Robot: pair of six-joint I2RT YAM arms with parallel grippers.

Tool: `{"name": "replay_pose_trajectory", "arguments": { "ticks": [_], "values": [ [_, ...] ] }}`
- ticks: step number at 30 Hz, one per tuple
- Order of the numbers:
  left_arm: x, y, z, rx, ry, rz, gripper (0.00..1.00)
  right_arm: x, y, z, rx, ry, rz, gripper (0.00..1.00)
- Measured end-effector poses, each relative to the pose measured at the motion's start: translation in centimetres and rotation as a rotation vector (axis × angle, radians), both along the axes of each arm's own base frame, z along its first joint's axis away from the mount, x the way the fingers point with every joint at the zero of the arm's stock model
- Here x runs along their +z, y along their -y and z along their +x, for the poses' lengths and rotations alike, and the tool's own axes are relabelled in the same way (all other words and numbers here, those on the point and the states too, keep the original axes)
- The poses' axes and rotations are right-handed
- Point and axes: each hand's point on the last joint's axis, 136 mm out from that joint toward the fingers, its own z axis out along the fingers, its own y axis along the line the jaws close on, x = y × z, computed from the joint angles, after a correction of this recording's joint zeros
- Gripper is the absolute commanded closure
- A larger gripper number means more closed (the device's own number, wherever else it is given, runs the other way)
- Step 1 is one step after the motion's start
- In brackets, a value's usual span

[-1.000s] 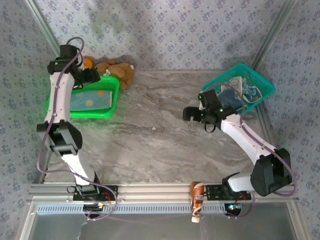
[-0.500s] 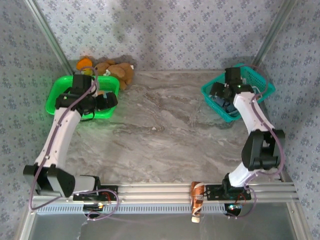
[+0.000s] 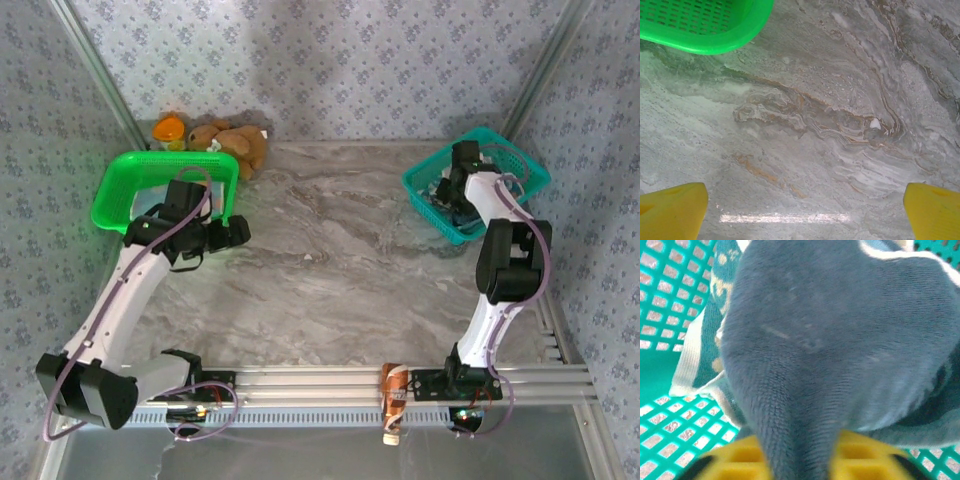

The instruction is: Fold and stack the towels

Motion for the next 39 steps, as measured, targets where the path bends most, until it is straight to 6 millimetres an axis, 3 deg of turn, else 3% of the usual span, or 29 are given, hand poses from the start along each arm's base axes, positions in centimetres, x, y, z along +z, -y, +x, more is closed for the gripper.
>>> {"name": "replay_pose_trajectory", "arguments": {
  "ticks": [3,6,9,11,15,18,22,25,29,30,32,35,39],
  "values": [
    [0.3,-0.2,-0.1,0.005,0.014,0.003,0.00,0.9,0.4,-0.1,-0.010,0.016,-0.013,1.00],
    [0.4,-0.2,-0.1,0.005,0.017,0.004,0.00,3.6,0.7,-0.3,-0.010,0.072,-0.043,1.00],
    [0.4,-0.2,0.0,0.005,0.017,0.004,0.00,8.7,0.3,-0.2,0.012,0.184,-0.080,1.00],
    [0.4,-0.1,0.2,0.005,0.020,0.003,0.00,13.4,-0.8,-0.3,0.050,0.295,-0.104,1.00],
    [0.5,0.1,0.8,0.003,0.021,0.003,0.00,22.2,-5.2,-1.4,0.169,0.506,-0.114,1.00],
    [0.8,0.2,1.3,0.000,0.028,0.002,0.00,27.3,-9.3,-2.6,0.266,0.630,-0.088,1.00],
    [1.1,0.3,1.5,-0.007,0.036,0.002,0.00,30.4,-15.0,-4.1,0.403,0.718,-0.012,0.92],
    [1.1,0.3,1.5,-0.007,0.036,0.002,0.00,29.8,-19.6,-5.2,0.509,0.725,0.056,0.93],
    [1.0,0.3,1.5,-0.007,0.037,0.001,0.00,24.5,-25.5,-7.0,0.628,0.644,0.147,0.89],
    [1.0,0.3,1.4,-0.007,0.037,0.001,0.00,22.0,-27.0,-7.7,0.656,0.594,0.172,0.81],
    [0.6,0.3,1.3,-0.006,0.030,0.003,0.00,17.5,-29.2,-8.9,0.690,0.501,0.218,0.52],
    [-0.2,0.4,0.9,-0.010,0.012,-0.001,0.00,11.2,-32.1,-10.7,0.739,0.354,0.246,0.31],
    [-1.7,1.2,0.3,-0.029,-0.021,-0.010,0.01,6.5,-34.8,-12.2,0.785,0.231,0.262,0.30]
  ]
}}
